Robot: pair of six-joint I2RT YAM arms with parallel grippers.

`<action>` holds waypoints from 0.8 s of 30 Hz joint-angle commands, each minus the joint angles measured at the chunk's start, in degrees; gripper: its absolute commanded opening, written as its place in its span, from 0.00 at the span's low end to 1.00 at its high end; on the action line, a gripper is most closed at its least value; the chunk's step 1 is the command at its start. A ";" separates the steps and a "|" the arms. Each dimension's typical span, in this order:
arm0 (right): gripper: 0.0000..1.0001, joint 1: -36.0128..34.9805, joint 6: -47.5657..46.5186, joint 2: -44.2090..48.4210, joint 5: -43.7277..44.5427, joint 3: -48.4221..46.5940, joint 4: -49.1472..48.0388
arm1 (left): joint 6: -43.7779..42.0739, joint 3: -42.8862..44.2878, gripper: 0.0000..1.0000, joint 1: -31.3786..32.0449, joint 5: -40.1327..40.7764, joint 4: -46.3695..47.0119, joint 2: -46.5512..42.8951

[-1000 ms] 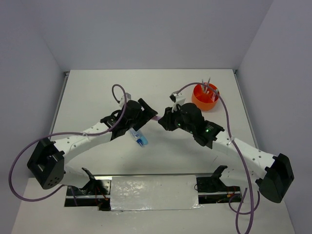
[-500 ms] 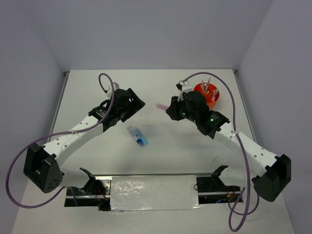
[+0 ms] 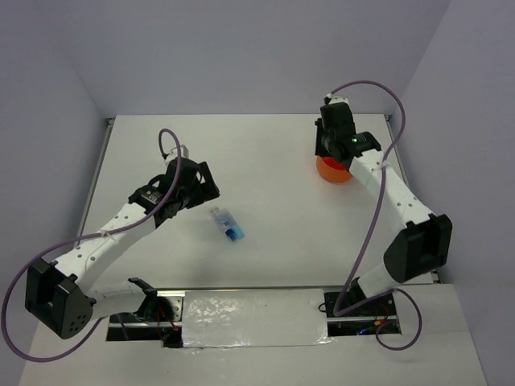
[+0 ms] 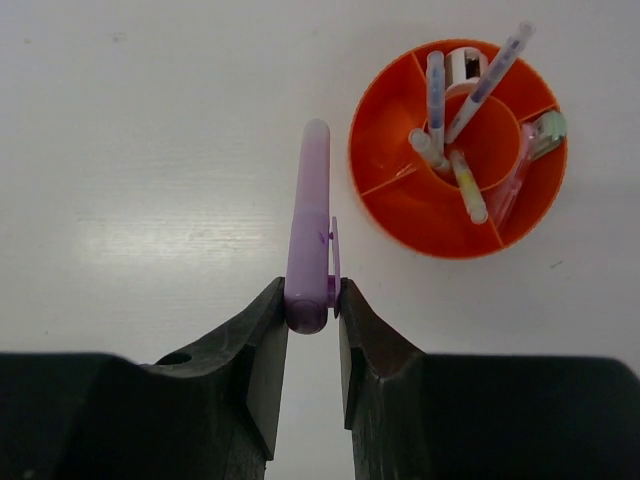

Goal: Sort the stationery into containers
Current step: Place the pen in the storage box.

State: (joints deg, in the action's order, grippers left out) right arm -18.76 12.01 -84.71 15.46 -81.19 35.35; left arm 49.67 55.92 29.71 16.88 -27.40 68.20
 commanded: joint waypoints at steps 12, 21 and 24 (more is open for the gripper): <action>0.00 0.48 -4.36 -14.95 10.11 -16.80 8.14 | -7.66 -4.33 0.99 0.17 -3.00 1.99 -2.20; 0.00 1.01 -3.75 -19.26 11.52 -19.09 10.96 | -8.27 -6.09 0.99 0.17 -3.70 3.49 -1.67; 0.00 1.89 -3.40 -20.06 10.91 -18.92 11.67 | -8.54 -6.26 0.99 0.17 -3.44 3.40 -1.41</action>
State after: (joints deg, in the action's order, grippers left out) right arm -17.93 8.51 -104.18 25.15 -97.65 45.45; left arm 42.87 49.69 29.71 13.61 -25.71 66.65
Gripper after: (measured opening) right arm 0.307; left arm 0.993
